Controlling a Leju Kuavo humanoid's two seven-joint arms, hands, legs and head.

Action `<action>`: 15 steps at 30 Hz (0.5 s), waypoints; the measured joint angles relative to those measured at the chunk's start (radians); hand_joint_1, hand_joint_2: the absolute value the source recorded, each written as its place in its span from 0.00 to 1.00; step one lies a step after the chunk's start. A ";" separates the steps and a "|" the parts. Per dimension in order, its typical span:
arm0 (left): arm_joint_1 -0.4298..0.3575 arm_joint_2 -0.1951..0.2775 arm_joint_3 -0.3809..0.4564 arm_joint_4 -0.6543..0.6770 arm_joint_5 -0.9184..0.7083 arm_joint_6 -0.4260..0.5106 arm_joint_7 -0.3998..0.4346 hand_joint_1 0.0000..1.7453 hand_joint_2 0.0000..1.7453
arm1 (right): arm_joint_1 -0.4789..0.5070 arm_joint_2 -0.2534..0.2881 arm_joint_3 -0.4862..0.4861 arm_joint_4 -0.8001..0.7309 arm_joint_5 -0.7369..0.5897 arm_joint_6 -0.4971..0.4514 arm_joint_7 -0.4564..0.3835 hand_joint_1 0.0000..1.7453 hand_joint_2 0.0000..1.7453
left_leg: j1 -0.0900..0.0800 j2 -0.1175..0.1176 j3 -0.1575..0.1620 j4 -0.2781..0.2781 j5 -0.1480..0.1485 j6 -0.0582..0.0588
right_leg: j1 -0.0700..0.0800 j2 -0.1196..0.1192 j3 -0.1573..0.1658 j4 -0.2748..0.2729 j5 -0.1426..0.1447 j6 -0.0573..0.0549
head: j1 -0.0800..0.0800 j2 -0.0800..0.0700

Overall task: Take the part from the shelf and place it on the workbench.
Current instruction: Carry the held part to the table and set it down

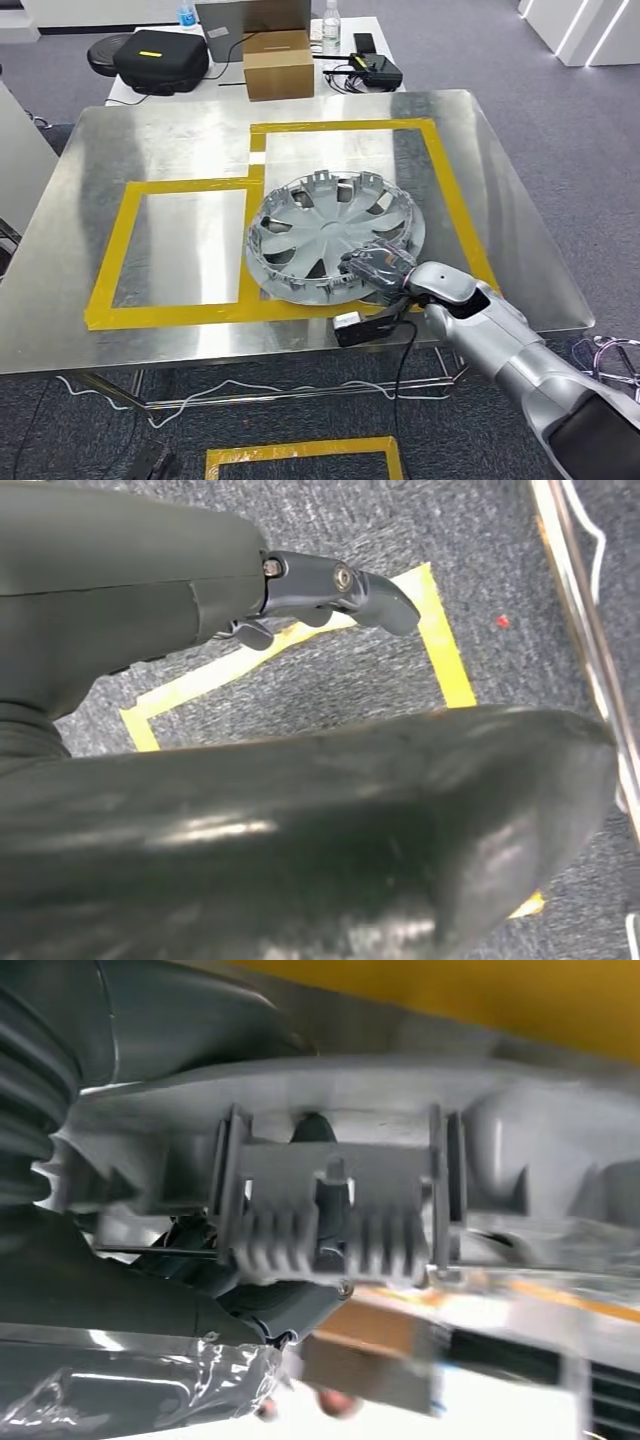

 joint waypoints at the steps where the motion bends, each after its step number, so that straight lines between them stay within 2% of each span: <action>1: 0.002 0.002 0.000 0.000 0.000 0.000 -0.004 0.00 0.00 | 0.005 -0.010 -0.005 0.008 -0.008 -0.001 0.001 1.00 1.00 | -0.002 -0.001 0.000 -0.001 0.000 -0.005 | 0.002 0.001 0.005 -0.010 -0.002 -0.007 | -0.001 0.000; 3: 0.006 0.004 0.000 0.000 0.002 0.000 -0.011 0.00 0.00 | 0.016 -0.031 -0.017 0.019 -0.023 -0.005 -0.001 1.00 1.00 | 0.000 -0.001 0.001 -0.004 0.000 -0.015 | 0.002 0.003 0.006 -0.013 0.000 -0.023 | -0.002 0.000; 5: 0.008 0.006 0.000 0.000 0.004 0.000 -0.014 0.00 0.00 | 0.024 -0.048 -0.029 0.026 -0.036 -0.009 -0.007 1.00 1.00 | 0.001 -0.001 -0.012 0.028 -0.026 -0.025 | -0.001 0.004 0.009 -0.016 0.003 -0.035 | -0.004 0.000; 6: 0.008 0.007 -0.001 0.000 0.005 -0.001 -0.014 0.00 0.00 | 0.028 -0.054 -0.034 0.029 -0.041 -0.011 -0.012 1.00 1.00 | 0.002 0.000 -0.034 0.075 -0.054 -0.028 | -0.003 0.004 0.009 -0.017 0.003 -0.039 | -0.006 0.000; 8: 0.010 0.007 -0.001 0.000 0.006 -0.001 -0.015 0.00 0.00 | 0.040 -0.069 -0.044 0.036 -0.049 -0.014 -0.022 1.00 1.00 | 0.002 0.000 -0.101 0.212 -0.118 -0.032 | -0.003 0.002 0.009 -0.017 0.001 -0.042 | -0.008 0.000; 9: 0.012 0.007 -0.002 0.000 0.006 -0.001 -0.015 0.00 0.00 | 0.046 -0.076 -0.048 0.039 -0.051 -0.016 -0.027 1.00 1.00 | 0.002 0.000 -0.130 0.267 -0.137 -0.033 | -0.003 0.000 0.009 -0.017 0.001 -0.042 | -0.007 0.000; 10: 0.014 0.007 -0.002 0.000 0.006 0.000 -0.015 0.00 0.00 | 0.052 -0.084 -0.053 0.042 -0.054 -0.020 -0.033 1.00 1.00 | 0.002 0.000 -0.141 0.288 -0.134 -0.033 | -0.003 -0.001 0.009 -0.017 0.001 -0.042 | -0.008 0.000; 11: 0.016 0.008 -0.002 0.000 0.006 0.001 -0.016 0.00 0.00 | 0.057 -0.090 -0.057 0.043 -0.056 -0.024 -0.038 1.00 1.00 | 0.003 0.000 -0.133 0.270 -0.112 -0.033 | -0.004 -0.001 0.010 -0.017 0.001 -0.041 | -0.007 0.000; 13: 0.017 0.010 -0.003 0.000 0.006 0.003 -0.017 0.00 0.00 | 0.063 -0.103 -0.066 0.044 -0.060 -0.035 -0.049 1.00 1.00 | 0.006 0.000 -0.069 0.146 -0.043 -0.033 | -0.006 0.000 0.011 -0.016 0.001 -0.034 | -0.008 0.000; 15: 0.016 0.011 -0.004 0.000 0.006 0.007 -0.021 0.00 0.00 | 0.068 -0.117 -0.072 0.044 -0.062 -0.048 -0.058 1.00 1.00 | 0.009 -0.002 -0.013 0.037 -0.010 -0.028 | -0.003 0.001 0.008 -0.013 0.000 -0.022 | -0.008 0.000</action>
